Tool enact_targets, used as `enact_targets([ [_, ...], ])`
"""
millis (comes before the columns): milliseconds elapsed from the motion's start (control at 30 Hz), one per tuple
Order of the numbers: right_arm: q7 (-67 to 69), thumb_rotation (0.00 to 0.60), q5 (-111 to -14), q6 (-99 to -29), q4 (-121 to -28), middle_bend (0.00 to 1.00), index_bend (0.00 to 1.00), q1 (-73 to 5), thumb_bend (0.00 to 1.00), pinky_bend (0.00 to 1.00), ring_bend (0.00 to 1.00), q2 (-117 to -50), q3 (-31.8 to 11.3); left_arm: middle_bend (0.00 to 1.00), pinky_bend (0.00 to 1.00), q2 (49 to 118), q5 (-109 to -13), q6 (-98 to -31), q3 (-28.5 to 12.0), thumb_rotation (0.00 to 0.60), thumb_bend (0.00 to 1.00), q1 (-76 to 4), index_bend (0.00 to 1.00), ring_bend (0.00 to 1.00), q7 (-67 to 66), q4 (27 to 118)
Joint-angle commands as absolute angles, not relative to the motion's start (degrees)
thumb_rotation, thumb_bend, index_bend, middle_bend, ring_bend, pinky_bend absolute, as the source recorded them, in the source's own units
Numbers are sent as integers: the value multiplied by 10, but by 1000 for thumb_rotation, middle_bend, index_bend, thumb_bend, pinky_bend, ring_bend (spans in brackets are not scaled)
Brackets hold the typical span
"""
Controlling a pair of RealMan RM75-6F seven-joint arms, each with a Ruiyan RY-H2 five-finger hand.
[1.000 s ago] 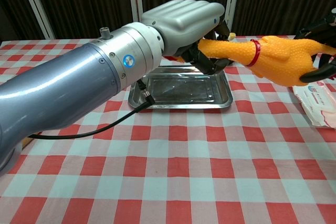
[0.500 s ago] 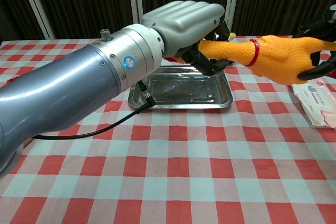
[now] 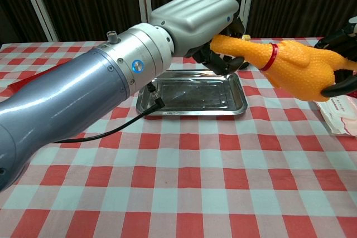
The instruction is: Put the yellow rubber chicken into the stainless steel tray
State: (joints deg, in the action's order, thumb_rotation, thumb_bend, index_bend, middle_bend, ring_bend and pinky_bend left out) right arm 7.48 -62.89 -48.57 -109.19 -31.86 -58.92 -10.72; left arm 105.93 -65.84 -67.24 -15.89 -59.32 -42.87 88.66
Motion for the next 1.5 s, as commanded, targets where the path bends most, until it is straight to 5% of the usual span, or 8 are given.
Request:
enact_targets([
  [33, 99, 600, -650, -475, -1093, 60, 0, -317, 159, 193, 50, -577, -106, 689, 695, 1061, -664, -674, -159, 600, 632, -594, 635, 610, -431, 880],
  [667, 143, 600, -682, -473, -1087, 30, 9, -318, 131, 179, 40, -578, -108, 688, 701, 1089, -688, -678, -161, 600, 632, -590, 635, 611, -406, 862],
  [867, 133, 600, -661, -486, -1077, 243, 265, -321, 149, 318, 249, -596, -111, 688, 701, 1085, -695, -679, -160, 600, 632, -585, 635, 611, -400, 870],
  [1100, 115, 600, -645, -492, -1074, 333, 418, -325, 177, 354, 343, -608, -111, 691, 701, 1084, -706, -678, -160, 600, 632, -581, 635, 614, -381, 870],
  [1367, 85, 600, -620, -534, -1070, 694, 928, -321, 419, 664, 728, -632, -119, 691, 701, 1076, -717, -678, -158, 600, 632, -573, 635, 614, -369, 877],
  [1500, 72, 600, -613, -550, -1068, 833, 1000, -318, 488, 791, 873, -641, -120, 688, 701, 1071, -714, -675, -157, 600, 632, -570, 635, 614, -372, 883],
])
